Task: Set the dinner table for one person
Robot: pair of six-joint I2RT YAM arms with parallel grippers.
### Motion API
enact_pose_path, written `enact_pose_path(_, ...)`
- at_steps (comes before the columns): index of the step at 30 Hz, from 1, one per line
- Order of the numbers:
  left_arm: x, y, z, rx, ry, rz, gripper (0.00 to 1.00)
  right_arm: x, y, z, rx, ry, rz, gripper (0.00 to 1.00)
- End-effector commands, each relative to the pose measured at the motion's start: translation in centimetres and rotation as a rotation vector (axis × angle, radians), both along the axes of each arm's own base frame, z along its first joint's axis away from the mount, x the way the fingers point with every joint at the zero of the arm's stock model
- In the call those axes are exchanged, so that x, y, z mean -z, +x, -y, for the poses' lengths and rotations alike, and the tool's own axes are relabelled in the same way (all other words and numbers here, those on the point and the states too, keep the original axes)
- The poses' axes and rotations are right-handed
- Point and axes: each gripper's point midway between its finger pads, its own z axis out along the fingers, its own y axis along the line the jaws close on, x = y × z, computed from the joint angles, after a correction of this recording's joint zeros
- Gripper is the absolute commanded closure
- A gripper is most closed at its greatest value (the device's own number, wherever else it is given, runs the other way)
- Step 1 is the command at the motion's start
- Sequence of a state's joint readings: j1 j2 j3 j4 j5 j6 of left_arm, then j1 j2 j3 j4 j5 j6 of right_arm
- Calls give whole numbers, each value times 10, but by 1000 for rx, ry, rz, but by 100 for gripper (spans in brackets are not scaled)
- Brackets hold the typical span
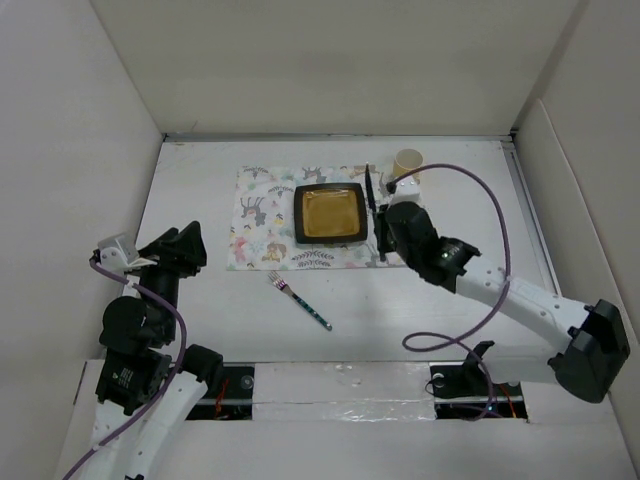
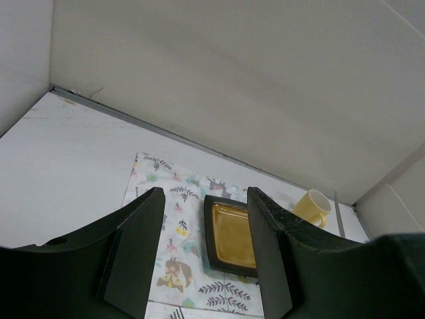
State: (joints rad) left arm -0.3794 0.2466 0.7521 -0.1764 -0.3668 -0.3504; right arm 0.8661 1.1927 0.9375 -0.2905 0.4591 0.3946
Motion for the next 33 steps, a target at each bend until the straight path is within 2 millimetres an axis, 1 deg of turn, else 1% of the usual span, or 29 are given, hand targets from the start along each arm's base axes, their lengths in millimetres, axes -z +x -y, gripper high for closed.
enact_pose_path(1, -10, 0, -2, -7, -20, 38, 50, -24, 54, 9, 18, 4, 99, 100)
enact_pose_path(2, -9, 0, -2, -7, -20, 35, 50, -10, 76, 20, 65, -22, 68, 100)
enact_pose_path(3, -8, 0, -1, -4, -18, 31, 50, -7, 90, 23, 73, -28, 75, 100)
enact_pose_path(4, -11, -1, 0, 2, -19, 37, 50, 2, 98, 23, 61, -28, 45, 100)
enact_pose_path(5, -10, -1, 0, 0, -18, 38, 51, 22, 112, 23, 73, -50, 2, 100)
enact_pose_path(6, -11, -1, -1, -3, -20, 41, 50, 32, 125, 36, 105, -58, -20, 100)
enact_pose_path(7, -10, -1, -2, -7, -20, 39, 50, 41, 132, 36, 99, -52, -38, 100)
enact_pose_path(8, -10, -1, -1, 0, -18, 37, 50, 58, 144, 42, 111, -56, -67, 100)
enact_pose_path(9, -11, -2, -1, 0, -19, 40, 50, 64, 147, 41, 113, -63, -82, 100)
enact_pose_path(10, -11, -2, 1, 11, -17, 42, 51, 70, 154, 51, 136, -65, -93, 100)
enact_pose_path(12, -11, -2, 0, 6, -16, 44, 50, 82, 161, 56, 151, -63, -116, 100)
enact_pose_path(13, -10, -1, 0, 4, -15, 40, 50, 91, 166, 59, 159, -71, -131, 100)
enact_pose_path(14, -10, -1, 1, 8, -16, 40, 50, 96, 171, 66, 177, -77, -135, 100)
enact_pose_path(17, -10, 0, 2, 13, -11, 39, 50, 109, 177, 66, 178, -77, -159, 100)
enact_pose_path(18, -9, 1, 2, 10, -8, 33, 50, 112, 179, 71, 190, -81, -166, 100)
enact_pose_path(19, -8, 1, 3, 12, -8, 28, 50, 117, 181, 69, 185, -84, -175, 100)
enact_pose_path(20, -10, 1, 3, 15, -10, 33, 50, 122, 182, 73, 190, -87, -195, 100)
enact_pose_path(22, -9, 1, 2, 10, -8, 33, 50, 126, 182, 72, 195, -82, -211, 100)
enact_pose_path(24, -8, 2, 2, 6, -8, 27, 50, 135, 181, 71, 199, -79, -230, 100)
enact_pose_path(26, -10, 1, 3, 14, -9, 35, 50, 138, 180, 72, 208, -81, -240, 100)
enact_pose_path(29, -7, 3, 3, 10, -4, 23, 50, 140, 177, 75, 231, -76, -249, 100)
enact_pose_path(31, -8, 2, 4, 19, -5, 27, 50, 138, 175, 78, 248, -77, -257, 100)
enact_pose_path(33, -8, 2, 4, 16, -5, 29, 50, 139, 169, 81, 264, -78, -269, 100)
